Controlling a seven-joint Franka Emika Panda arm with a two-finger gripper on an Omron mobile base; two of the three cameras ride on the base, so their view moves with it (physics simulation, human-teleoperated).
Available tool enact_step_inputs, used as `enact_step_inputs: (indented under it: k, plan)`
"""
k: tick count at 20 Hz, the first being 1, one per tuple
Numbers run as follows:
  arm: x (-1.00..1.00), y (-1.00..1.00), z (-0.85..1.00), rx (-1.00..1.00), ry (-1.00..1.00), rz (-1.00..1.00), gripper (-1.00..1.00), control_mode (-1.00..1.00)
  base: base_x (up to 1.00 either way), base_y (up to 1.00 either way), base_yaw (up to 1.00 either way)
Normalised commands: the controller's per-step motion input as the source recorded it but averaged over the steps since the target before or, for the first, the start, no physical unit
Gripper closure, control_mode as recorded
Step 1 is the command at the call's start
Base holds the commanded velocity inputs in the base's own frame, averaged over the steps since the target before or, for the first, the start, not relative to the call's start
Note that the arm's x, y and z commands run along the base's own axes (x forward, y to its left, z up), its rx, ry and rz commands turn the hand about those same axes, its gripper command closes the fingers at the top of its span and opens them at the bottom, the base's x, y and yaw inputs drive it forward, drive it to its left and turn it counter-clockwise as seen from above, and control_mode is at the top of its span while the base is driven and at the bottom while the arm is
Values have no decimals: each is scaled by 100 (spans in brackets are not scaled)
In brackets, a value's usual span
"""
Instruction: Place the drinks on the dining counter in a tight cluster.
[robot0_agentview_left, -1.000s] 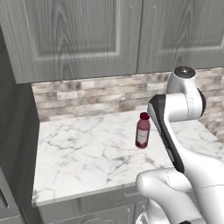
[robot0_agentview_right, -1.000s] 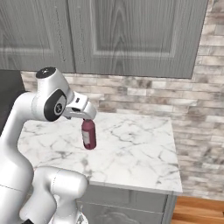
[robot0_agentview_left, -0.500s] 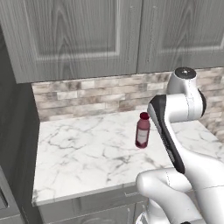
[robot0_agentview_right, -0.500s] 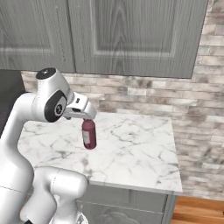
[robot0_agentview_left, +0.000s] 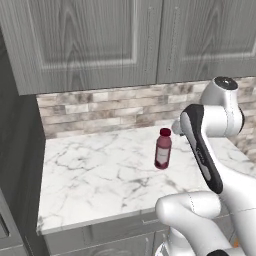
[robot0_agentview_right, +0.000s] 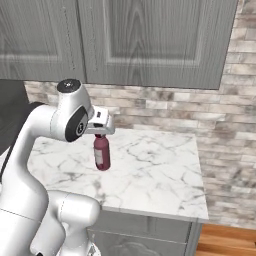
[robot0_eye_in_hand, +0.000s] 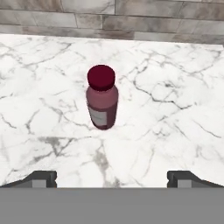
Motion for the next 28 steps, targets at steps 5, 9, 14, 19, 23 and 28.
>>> enact_step_inputs:
  k: [5, 9, 14, 19, 23, 28]
  plan:
    - [22, 17, 0, 0, 0, -3, -100, -100, 0, 0, 0]
    - [46, 24, -30, 0, 0, -11, -100, -100, 0, 0, 0]
    - [22, 19, -28, 0, 0, -9, -100, -100, 0, 0, 0]
    - [19, 3, -29, 0, 0, -3, -100, -100, 0, 0, 0]
    - [32, 0, -5, 0, 0, 0, -100, -100, 0, 0, 0]
    - [27, 0, 8, 0, 1, 0, -100, -100, 0, 0, 0]
